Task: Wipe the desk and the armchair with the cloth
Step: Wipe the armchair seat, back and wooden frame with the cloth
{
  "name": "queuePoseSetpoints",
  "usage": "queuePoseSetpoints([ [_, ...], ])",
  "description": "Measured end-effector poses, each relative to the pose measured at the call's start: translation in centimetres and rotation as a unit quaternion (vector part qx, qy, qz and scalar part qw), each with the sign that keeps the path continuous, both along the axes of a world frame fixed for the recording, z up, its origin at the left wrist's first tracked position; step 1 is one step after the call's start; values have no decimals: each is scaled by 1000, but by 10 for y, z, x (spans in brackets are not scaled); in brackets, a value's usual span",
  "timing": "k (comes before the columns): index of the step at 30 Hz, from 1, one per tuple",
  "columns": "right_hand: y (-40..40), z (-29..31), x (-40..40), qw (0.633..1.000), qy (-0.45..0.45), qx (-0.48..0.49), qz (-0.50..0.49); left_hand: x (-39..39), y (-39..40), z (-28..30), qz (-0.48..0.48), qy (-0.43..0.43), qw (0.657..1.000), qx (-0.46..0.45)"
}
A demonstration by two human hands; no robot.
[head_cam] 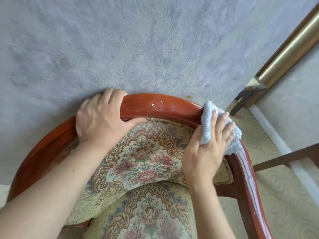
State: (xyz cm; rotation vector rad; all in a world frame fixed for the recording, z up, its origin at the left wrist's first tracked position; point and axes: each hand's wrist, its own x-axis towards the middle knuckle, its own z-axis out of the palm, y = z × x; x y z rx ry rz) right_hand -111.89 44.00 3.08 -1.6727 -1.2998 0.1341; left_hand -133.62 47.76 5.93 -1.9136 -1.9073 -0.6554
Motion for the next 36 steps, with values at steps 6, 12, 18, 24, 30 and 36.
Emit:
queuePoseSetpoints([
  [6, 18, -9, -30, 999, -25, 16, 33, 0, 3, -3, -4, -2, 1000, 12],
  [12, 15, -1, -72, 976, -100, 53, 185, -1, 3, -6, -3, -8, 1000, 21],
  [18, 18, -7, -61, 927, -278, 54, 246, -1, 1, -4, -24, -25, 999, 25],
  [24, 20, -22, -9, 932, -319, 73, 156, -3, 4, -6, -13, -14, 1000, 20],
  [30, 6, -41, 24, 971, -235, 34, 15, -4, 3, -5, -14, -9, 1000, 22],
  [36, 20, -21, -47, 994, -106, 36, 7, -3, 3, -5, -9, -5, 1000, 18],
])
